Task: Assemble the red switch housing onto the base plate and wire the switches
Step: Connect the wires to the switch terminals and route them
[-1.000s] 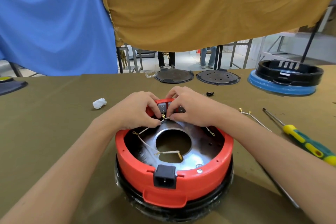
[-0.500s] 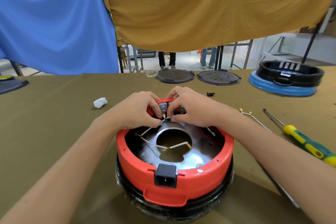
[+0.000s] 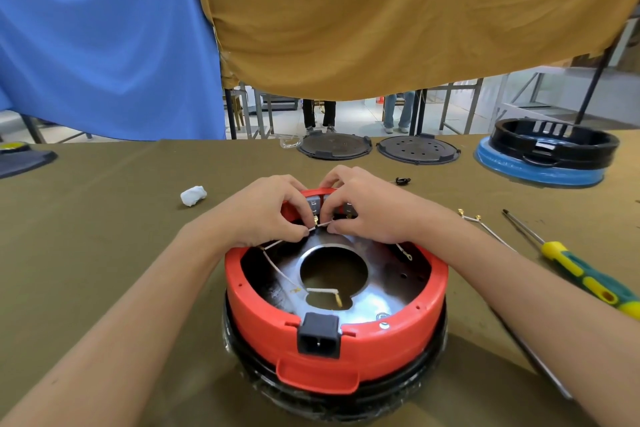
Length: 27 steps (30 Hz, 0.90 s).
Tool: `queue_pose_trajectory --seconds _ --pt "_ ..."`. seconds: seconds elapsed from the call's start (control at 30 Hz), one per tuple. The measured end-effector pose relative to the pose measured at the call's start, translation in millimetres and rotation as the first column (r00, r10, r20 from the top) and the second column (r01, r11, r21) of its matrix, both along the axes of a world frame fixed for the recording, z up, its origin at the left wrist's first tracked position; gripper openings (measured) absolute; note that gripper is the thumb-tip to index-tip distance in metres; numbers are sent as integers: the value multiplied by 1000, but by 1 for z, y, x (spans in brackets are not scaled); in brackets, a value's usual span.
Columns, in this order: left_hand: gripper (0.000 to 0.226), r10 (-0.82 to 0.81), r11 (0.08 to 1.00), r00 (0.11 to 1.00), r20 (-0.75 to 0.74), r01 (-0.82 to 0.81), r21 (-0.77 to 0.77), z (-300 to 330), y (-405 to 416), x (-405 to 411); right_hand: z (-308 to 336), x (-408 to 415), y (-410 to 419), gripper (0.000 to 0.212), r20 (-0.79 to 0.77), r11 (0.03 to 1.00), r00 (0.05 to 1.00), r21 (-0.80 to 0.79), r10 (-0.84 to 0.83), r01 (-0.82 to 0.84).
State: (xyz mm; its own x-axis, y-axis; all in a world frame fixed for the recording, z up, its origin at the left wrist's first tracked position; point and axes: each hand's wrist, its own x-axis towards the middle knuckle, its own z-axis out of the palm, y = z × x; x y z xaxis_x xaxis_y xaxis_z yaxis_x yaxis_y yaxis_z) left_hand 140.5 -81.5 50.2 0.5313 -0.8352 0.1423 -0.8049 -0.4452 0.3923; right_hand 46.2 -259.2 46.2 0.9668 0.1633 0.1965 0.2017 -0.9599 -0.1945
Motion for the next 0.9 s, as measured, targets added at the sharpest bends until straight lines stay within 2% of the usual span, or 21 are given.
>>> queue_pose_trajectory --seconds 0.37,0.9 --pt "17 -12 1000 1000 29 11 17 -1 0 0 0 1 0 22 16 1000 1000 0 -14 14" --pt "13 -9 999 995 97 5 42 -1 -3 0 1 1 0 7 3 999 1000 51 1 -2"
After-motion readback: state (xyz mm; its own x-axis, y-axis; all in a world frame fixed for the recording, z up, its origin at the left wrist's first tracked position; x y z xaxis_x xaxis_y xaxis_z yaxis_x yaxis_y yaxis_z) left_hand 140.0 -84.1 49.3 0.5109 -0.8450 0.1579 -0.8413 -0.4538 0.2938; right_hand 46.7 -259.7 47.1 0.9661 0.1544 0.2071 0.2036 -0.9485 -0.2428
